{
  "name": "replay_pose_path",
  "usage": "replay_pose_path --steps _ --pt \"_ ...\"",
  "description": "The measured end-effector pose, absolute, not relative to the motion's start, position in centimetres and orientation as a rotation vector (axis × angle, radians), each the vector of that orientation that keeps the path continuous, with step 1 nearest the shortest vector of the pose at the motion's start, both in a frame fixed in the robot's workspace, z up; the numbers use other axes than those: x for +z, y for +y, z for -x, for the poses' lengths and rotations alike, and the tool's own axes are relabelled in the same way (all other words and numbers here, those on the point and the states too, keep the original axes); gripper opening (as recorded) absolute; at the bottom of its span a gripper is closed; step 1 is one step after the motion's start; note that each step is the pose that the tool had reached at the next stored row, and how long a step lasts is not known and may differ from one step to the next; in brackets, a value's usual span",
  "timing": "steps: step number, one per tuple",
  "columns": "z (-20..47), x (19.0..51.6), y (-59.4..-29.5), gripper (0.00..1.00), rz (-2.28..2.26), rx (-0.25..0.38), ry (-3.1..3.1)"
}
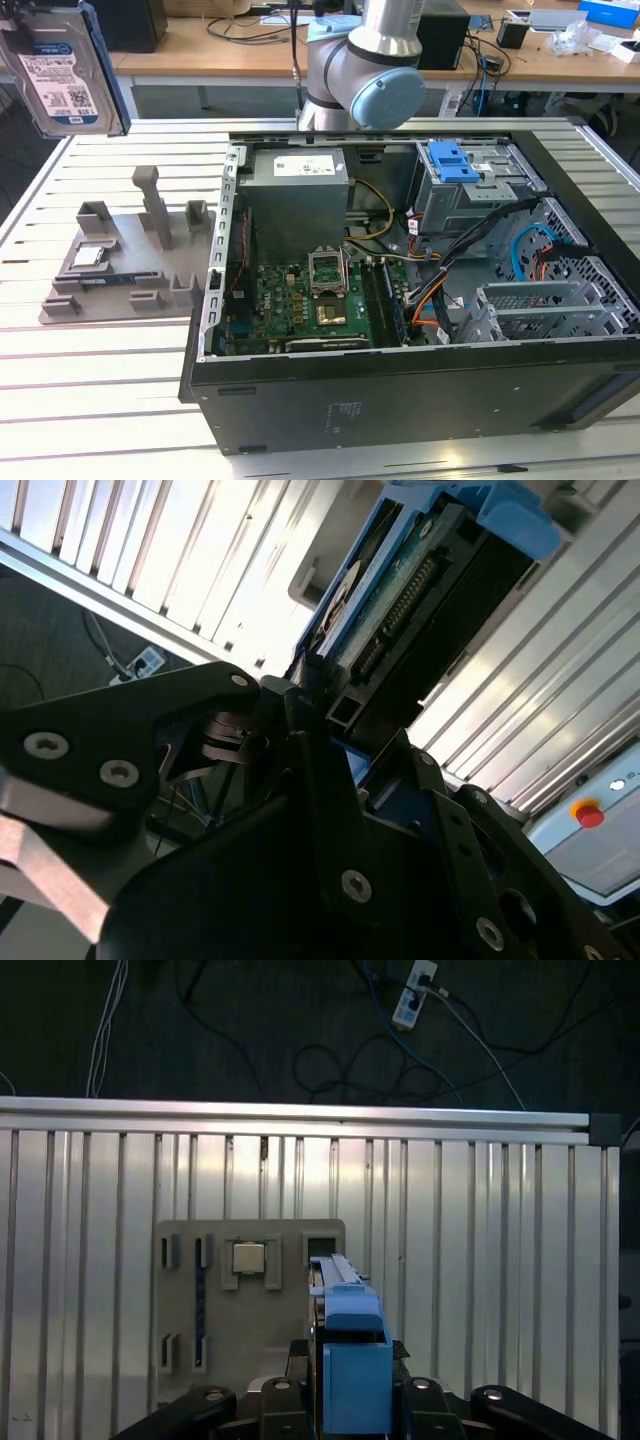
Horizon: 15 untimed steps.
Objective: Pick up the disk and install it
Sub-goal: 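Pick up the disk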
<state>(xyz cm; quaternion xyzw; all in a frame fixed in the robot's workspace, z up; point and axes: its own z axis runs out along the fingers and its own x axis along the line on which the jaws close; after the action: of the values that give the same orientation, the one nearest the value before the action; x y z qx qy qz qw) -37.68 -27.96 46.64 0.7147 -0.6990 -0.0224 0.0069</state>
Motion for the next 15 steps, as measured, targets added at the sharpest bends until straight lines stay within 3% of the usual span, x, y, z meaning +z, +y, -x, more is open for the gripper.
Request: replay_pose_path --steps 10,15 --pt "37.7 50.1 -28.0 0.36 -2.236 -0.070 -2.186" --pt "37.7 50.2 -28.0 0.36 -2.236 -0.071 -2.187"
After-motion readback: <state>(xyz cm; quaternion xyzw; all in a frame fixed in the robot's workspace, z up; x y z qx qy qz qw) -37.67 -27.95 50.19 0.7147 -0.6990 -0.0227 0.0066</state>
